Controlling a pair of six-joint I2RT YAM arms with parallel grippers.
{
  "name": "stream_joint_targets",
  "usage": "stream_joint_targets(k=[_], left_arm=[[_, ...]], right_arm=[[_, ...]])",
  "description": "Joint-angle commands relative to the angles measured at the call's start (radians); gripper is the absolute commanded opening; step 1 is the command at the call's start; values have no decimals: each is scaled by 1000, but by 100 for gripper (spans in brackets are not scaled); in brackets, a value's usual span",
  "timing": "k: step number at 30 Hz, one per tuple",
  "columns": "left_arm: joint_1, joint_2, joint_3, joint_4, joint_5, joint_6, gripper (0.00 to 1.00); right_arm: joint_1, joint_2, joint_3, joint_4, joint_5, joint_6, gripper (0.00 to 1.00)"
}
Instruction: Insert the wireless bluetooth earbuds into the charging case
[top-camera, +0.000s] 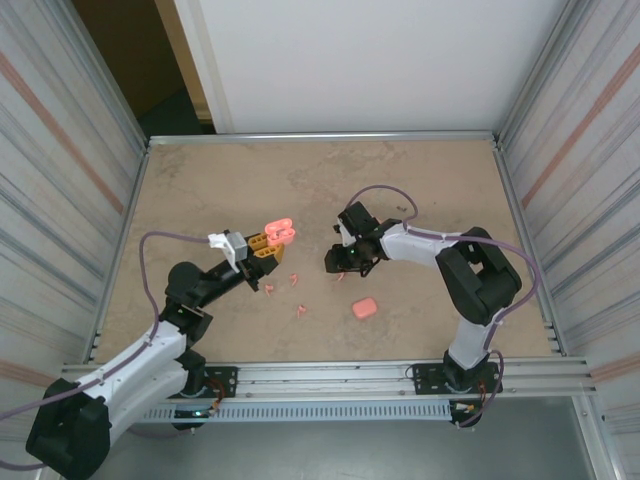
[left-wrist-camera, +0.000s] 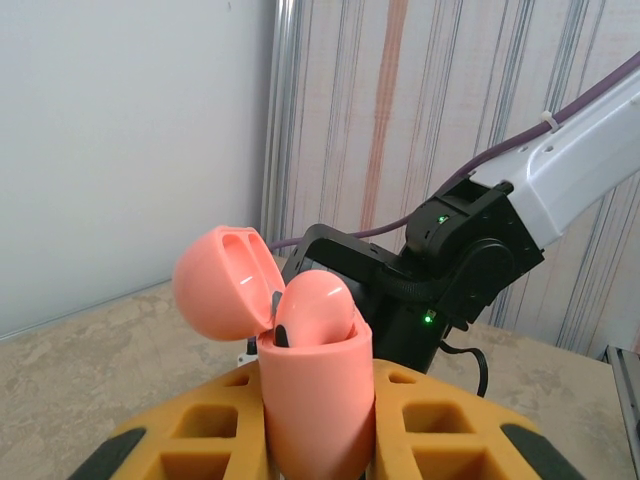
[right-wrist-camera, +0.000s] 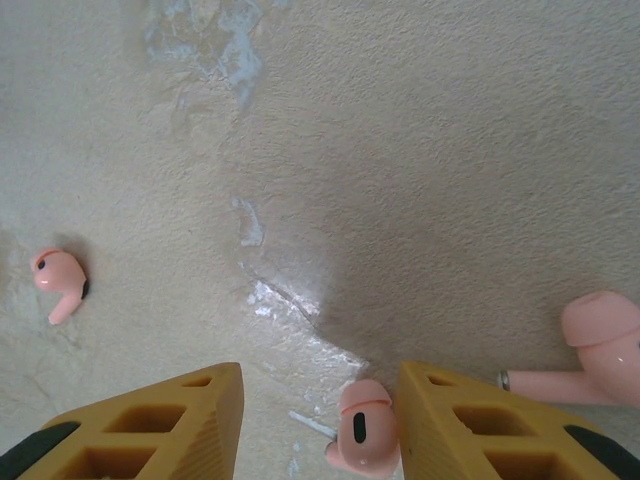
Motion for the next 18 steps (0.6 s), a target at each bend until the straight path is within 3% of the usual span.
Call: stream_joint_targets(k=[1, 18], left_arm=[[2, -20, 25, 6, 8, 20, 0], [2, -14, 21, 6, 2, 22, 0]], right_arm=[[7, 20, 27, -36, 1, -32, 43], [33, 6, 59, -152, 136, -65, 45]])
